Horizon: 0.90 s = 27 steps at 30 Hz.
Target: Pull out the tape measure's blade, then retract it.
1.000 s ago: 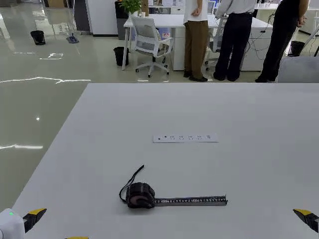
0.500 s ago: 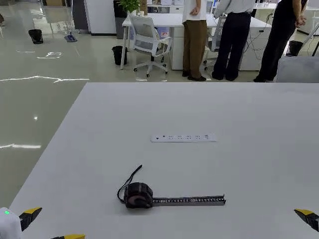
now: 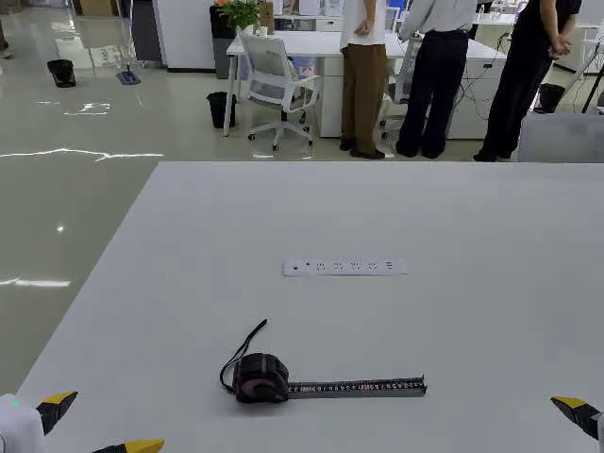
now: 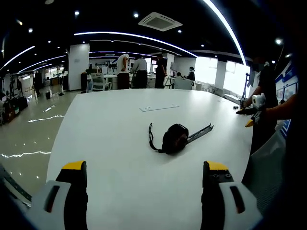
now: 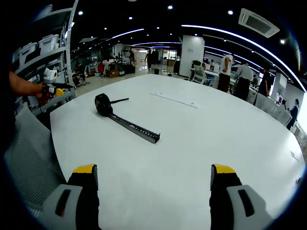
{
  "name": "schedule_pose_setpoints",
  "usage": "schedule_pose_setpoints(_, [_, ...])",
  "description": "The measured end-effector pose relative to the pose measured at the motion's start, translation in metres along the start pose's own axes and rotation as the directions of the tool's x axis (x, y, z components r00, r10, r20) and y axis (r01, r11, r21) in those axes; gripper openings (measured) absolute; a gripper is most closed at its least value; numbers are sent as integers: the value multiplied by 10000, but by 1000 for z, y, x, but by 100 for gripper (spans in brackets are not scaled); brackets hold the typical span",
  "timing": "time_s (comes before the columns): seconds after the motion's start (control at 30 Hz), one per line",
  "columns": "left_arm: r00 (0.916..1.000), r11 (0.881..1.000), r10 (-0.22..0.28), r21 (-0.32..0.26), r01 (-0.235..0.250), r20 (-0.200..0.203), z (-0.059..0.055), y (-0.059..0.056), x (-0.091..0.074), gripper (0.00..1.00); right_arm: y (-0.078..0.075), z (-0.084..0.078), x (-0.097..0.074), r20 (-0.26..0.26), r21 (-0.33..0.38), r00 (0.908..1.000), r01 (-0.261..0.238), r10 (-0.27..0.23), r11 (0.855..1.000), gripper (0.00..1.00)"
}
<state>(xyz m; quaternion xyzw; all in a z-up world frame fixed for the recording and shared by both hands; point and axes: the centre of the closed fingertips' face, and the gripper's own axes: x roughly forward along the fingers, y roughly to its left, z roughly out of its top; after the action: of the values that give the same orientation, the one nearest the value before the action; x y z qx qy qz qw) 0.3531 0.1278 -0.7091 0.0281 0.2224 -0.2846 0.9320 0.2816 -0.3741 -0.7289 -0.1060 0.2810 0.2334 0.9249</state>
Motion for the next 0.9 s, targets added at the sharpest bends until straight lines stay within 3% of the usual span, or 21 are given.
schedule_pose_setpoints(0.13, [9997, 9997, -231, 93, 230, 52, 5, -11, 5, 99, 3, 4, 4, 17, -118, 9999, -108, 109, 9999, 100])
schedule_pose_setpoints(0.37, [9981, 9980, -601, 189, 603, -100, 2, -20, 17, 99, 5, 15, 14, -116, -644, 9989, -458, 452, 9969, 95])
schedule_pose_setpoints(0.43, [9985, 9978, -529, 382, 533, -102, 3, -20, 20, 99, 8, 20, 19, -34, -504, 9970, -773, 772, 9957, 97])
schedule_pose_setpoints(0.5, [9986, 9984, -522, 220, 521, 52, 8, -19, 23, 99, 6, 20, 23, -320, -799, 9963, -821, 798, 9934, 96])
schedule_pose_setpoints(0.7, [9996, 9998, -49, -195, 54, 267, 15, -16, 31, 99, 4, 26, 37, -536, -1317, 9918, -1221, 1160, 9837, 94])
schedule_pose_setpoints(0.9, [9997, 9992, -18, -406, 28, 246, 15, -30, 42, 99, 9, 36, 51, -755, -1931, 9842, -1722, 1604, 9659, 89])
